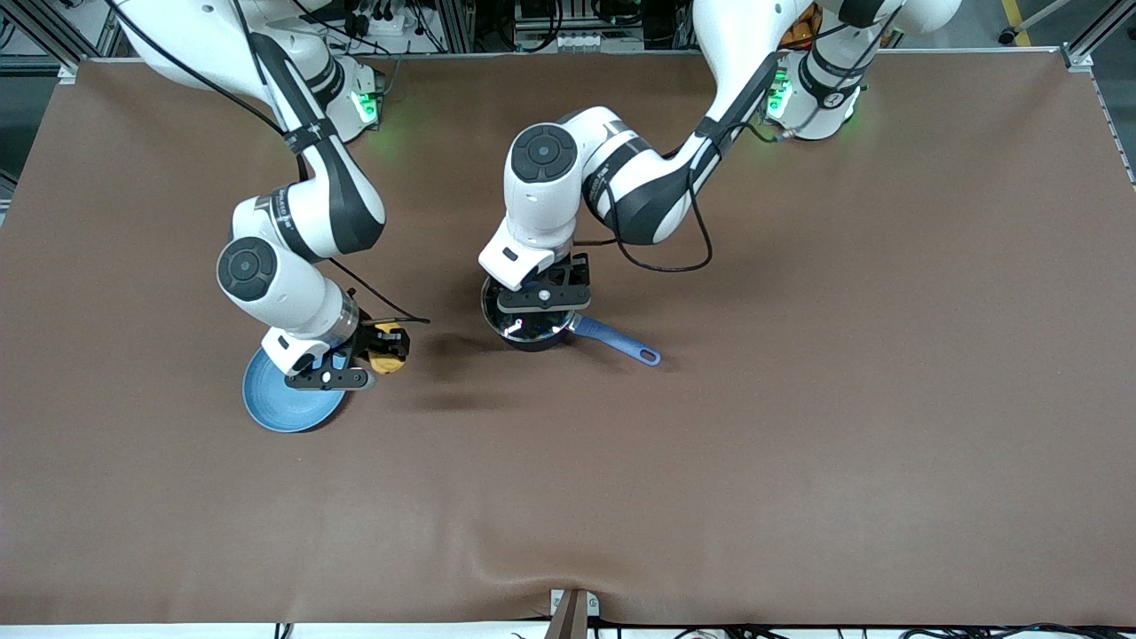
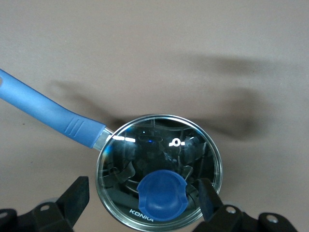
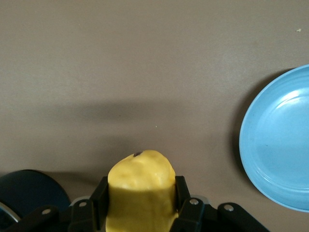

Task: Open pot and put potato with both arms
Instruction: 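Grasp the blue lid knob with the left gripper, holding the potato aloft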

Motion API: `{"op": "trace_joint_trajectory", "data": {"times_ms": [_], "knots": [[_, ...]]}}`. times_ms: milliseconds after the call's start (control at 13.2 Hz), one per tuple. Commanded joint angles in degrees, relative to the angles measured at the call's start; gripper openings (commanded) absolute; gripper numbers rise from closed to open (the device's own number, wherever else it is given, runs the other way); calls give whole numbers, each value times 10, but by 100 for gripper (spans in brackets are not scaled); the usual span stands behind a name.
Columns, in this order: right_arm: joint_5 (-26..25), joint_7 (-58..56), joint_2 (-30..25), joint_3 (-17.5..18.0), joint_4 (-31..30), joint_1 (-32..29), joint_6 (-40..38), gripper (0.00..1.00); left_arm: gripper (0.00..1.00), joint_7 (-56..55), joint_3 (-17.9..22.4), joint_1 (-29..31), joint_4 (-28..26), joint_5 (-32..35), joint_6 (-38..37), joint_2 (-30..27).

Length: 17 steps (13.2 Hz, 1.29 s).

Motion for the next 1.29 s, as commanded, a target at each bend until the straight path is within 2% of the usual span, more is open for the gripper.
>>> {"op": "trace_joint_trajectory", "data": {"times_ms": [0,759,1063,1215], "knots": [[15,7,-9,-3,5,6,-10,0,100,-22,3,-9,12,9,11,14],[15,43,-7,-3,39,20,-60,0,100,-62,3,-28,3,12,23,41],[38,42,-11,-3,40,21,-64,0,99,-61,3,-28,3,11,24,45],[38,41,-11,-3,41,21,-64,0,78,-62,3,-28,3,11,26,45]]}}
